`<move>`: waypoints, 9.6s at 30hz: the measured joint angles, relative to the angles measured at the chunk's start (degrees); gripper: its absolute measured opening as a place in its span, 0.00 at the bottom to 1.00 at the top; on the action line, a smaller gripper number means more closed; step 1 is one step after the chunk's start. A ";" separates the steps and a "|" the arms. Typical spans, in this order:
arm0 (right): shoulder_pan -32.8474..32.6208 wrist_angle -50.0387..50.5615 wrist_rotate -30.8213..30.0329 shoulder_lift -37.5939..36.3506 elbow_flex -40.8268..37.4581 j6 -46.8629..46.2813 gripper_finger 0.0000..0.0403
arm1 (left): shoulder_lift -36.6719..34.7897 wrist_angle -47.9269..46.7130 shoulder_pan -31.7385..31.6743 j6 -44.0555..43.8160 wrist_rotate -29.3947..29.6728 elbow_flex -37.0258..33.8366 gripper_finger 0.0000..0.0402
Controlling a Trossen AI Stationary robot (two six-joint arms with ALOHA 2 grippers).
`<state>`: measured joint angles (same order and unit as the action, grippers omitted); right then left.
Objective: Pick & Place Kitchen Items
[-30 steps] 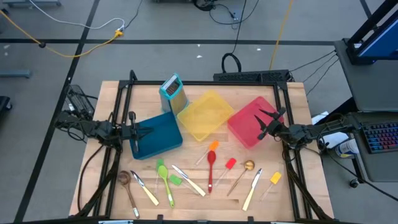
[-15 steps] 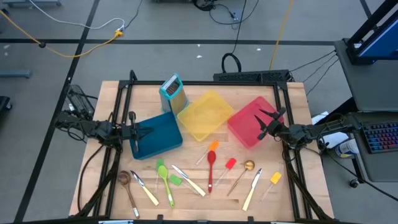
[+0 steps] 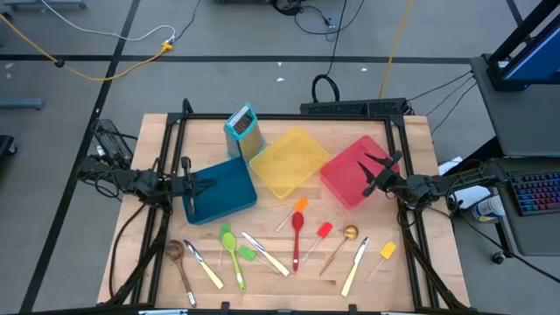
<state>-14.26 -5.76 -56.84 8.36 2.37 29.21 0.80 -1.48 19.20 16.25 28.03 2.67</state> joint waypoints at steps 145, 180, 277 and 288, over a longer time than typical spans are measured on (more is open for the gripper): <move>0.37 -34.57 15.84 2.53 -0.02 -8.65 0.38 | 0.23 6.73 0.00 -14.82 0.75 -0.01 0.17; 0.35 -53.52 55.45 57.58 13.24 -22.90 0.39 | 72.00 29.05 6.46 -24.44 -3.93 33.99 0.36; 0.44 -61.61 55.45 70.22 16.20 -1.53 0.39 | 108.60 -50.87 13.46 -135.11 -32.00 66.77 0.36; 0.43 -60.53 55.45 70.23 16.18 -3.24 0.39 | 108.59 -49.53 11.07 -126.55 -30.39 66.63 0.08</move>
<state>-13.82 -66.29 -1.39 78.59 18.55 25.97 109.38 -51.01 30.27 -110.30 -2.36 69.30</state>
